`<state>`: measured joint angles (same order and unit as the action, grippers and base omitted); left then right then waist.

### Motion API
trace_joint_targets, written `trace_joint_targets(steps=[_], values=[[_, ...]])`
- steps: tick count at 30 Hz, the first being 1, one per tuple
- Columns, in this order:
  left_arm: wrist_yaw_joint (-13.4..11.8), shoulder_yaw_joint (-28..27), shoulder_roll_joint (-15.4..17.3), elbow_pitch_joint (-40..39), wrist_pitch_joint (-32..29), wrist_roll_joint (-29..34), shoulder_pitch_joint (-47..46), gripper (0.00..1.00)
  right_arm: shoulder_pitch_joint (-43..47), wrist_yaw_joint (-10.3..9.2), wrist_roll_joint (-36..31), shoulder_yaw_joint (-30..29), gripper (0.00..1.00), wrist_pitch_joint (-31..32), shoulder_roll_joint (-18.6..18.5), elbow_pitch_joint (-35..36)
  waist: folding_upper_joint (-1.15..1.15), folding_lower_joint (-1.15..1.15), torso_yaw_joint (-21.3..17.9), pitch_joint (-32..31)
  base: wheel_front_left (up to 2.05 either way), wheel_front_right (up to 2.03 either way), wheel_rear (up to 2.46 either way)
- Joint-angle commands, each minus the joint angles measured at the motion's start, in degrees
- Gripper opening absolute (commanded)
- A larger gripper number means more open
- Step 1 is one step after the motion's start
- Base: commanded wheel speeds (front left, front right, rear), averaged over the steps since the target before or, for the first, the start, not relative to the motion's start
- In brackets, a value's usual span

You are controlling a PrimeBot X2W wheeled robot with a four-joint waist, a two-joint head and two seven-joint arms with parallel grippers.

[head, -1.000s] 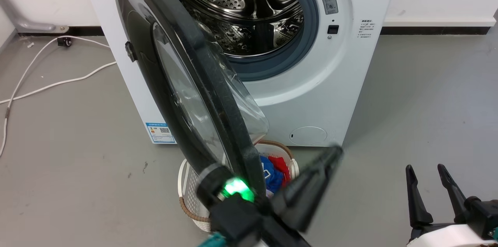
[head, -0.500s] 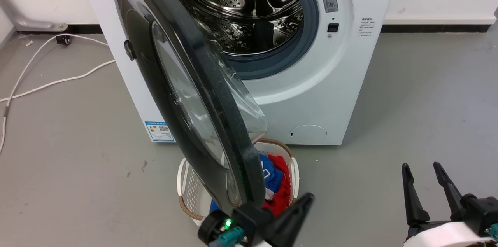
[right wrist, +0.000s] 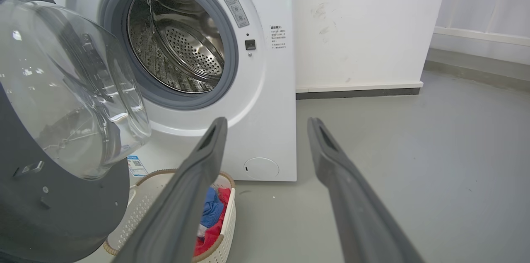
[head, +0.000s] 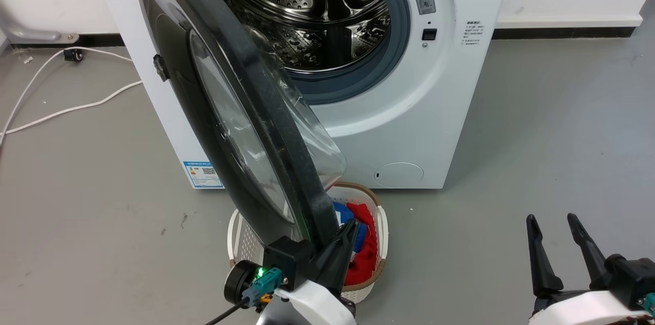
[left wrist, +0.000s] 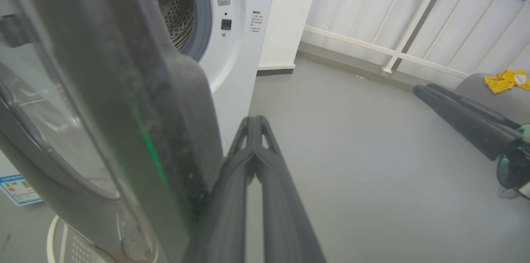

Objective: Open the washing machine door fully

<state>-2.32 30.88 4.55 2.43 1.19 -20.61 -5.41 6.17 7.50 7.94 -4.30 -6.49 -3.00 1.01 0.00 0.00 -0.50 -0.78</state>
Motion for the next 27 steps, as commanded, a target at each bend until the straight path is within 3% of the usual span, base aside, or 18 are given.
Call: trace_joint_targets(steps=[1, 13, 27], values=[[-0.5, -0.56, 0.19, 0.4, 0.19, -0.27, 0.14, 0.0, -0.36, -0.02, 0.08, 0.01, 1.0, 0.13, 0.2, 0.14, 0.0, 0.0, 0.03, 0.01, 0.0, 0.0, 0.0], [-3.63, -1.92, 2.7, -1.64, -0.85, -0.15, 4.02, 0.0, 0.15, -0.02, 0.48, -0.46, 1.0, 0.46, 0.2, 1.18, 0.0, 0.0, 2.19, -0.1, 0.0, 0.0, 0.0], [-7.0, -2.96, 3.39, -5.86, 1.08, 0.33, 7.08, 0.0, 1.54, -0.02, 0.5, -0.42, 1.0, 0.7, 0.19, 1.79, 0.0, 0.0, 10.56, -0.5, 0.0, 0.0, 0.0]])
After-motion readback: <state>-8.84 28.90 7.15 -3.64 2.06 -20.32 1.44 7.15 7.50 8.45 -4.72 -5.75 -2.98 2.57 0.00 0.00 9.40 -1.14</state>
